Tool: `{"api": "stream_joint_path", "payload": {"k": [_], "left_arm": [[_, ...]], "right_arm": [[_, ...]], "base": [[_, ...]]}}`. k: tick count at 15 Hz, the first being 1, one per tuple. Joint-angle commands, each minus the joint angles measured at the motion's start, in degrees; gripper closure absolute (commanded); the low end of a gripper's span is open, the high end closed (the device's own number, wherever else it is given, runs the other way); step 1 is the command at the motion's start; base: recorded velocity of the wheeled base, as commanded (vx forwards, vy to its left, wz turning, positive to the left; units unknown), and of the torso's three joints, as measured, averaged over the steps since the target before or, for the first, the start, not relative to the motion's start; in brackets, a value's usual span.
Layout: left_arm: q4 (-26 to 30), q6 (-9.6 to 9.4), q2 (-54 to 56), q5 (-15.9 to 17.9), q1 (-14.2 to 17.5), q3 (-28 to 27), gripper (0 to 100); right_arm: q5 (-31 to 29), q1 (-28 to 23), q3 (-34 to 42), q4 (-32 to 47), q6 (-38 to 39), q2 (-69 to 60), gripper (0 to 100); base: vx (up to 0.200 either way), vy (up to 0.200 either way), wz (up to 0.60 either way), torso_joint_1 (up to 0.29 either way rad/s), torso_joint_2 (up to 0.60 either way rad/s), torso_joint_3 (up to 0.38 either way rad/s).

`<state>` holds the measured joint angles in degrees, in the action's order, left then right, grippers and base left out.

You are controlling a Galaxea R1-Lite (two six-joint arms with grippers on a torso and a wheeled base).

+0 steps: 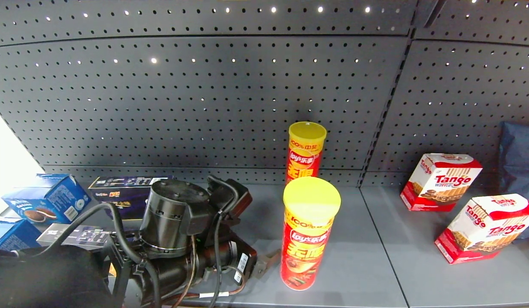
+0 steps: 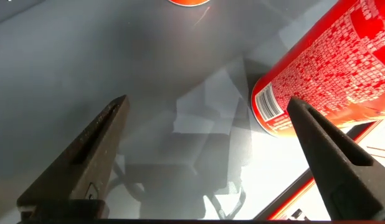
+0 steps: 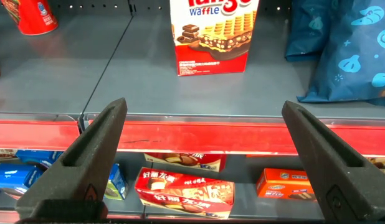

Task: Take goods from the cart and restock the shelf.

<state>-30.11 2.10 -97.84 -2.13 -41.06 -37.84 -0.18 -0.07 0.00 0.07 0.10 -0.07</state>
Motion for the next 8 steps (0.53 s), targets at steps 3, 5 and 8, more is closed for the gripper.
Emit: {"api": "stream_joint_path", "payload": {"k": [3,5,8], "left_arm": [[0.0,0.01,-0.3,0.0,-0.2,-0.2,0],[0.0,0.01,-0.8,0.0,-0.4,-0.4,0],[0.0,0.01,-1.1,-0.1,-1.1,-1.2,0]], "right_arm": [[0.0,0.1,0.0,0.0,0.0,0.1,0],[0.0,0.0,0.0,0.0,0.0,0.1,0],[0.0,0.0,0.0,0.0,0.0,0.1,0]], "base": [[0.0,0.0,0.0,0.0,0.0,0.0],[0.0,0.0,0.0,0.0,0.0,0.0],[0.0,0.0,0.0,0.0,0.0,0.0]]}}
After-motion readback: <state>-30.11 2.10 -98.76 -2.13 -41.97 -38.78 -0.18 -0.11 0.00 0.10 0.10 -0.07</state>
